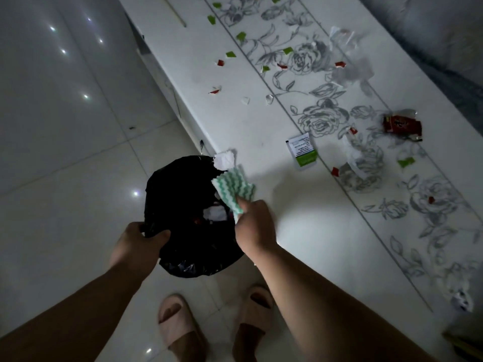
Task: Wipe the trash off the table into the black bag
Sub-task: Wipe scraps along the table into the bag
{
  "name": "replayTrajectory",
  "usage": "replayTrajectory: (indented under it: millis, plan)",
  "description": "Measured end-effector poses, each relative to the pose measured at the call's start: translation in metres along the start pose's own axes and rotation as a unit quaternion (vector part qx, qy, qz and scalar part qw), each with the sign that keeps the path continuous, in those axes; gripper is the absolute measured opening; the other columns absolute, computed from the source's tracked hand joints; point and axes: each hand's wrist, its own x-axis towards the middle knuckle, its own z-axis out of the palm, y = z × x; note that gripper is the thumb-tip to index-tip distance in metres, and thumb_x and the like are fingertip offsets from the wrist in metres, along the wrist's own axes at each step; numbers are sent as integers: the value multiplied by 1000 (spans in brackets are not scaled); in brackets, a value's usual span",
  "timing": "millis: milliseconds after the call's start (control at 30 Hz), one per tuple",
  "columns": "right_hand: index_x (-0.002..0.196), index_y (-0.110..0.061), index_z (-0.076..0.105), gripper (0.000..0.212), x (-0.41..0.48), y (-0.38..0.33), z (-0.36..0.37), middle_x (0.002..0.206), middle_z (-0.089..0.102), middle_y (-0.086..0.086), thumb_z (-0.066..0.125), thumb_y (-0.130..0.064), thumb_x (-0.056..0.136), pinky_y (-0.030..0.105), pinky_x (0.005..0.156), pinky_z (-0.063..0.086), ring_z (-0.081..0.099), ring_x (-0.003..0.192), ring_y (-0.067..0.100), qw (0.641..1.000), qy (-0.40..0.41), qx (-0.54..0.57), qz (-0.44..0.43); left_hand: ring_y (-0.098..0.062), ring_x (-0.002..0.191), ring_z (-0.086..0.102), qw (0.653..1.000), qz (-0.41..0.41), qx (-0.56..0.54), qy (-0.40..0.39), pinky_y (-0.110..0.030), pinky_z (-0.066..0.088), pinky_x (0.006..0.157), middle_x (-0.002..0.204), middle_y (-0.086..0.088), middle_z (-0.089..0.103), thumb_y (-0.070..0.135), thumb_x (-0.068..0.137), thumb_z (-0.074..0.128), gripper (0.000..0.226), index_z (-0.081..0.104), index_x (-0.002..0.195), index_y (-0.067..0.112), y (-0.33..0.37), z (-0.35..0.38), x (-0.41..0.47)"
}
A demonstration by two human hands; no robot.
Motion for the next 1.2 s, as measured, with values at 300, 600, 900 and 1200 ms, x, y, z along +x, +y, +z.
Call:
replayTrajectory:
  millis: [300, 600, 900, 1200]
  plan:
    - [119, 2, 60, 38, 7, 93, -103, 97, 62, 39, 43, -3, 85, 44, 82, 42, 57, 93, 48, 946, 276, -1, 167, -31, 73, 63, 1000, 14, -3, 17, -50, 57, 73, 74, 1, 56, 27, 81, 69, 50, 54, 122, 4, 21, -16, 19]
    - [128, 10, 45, 38, 64, 186, -141, 139, 42, 31, 42, -7, 95, 32, 105, 26, 39, 130, 36, 916, 158, 51, 366, -37, 86, 62, 998, -11, 24, 51, -51, 55, 77, 96, -11, 57, 30, 81, 69, 56, 49, 127, 7, 43, -11, 53]
    - [122, -7, 57, 40, 153, 141, -147, 125, 57, 27, 47, -3, 84, 36, 99, 39, 52, 115, 42, 966, 119, -66, 218, -38, 82, 61, 998, -34, 29, 50, -40, 50, 67, 93, -14, 61, 26, 82, 68, 50, 51, 125, 7, 47, -13, 60]
    - [127, -5, 56, 52, 158, 85, -113, 112, 57, 37, 51, 6, 77, 36, 90, 40, 56, 102, 45, 990, 77, -83, 86, -29, 74, 61, 999, -38, 2, 39, -43, 55, 69, 77, 3, 57, 25, 80, 70, 42, 53, 116, 12, 51, -21, 58]
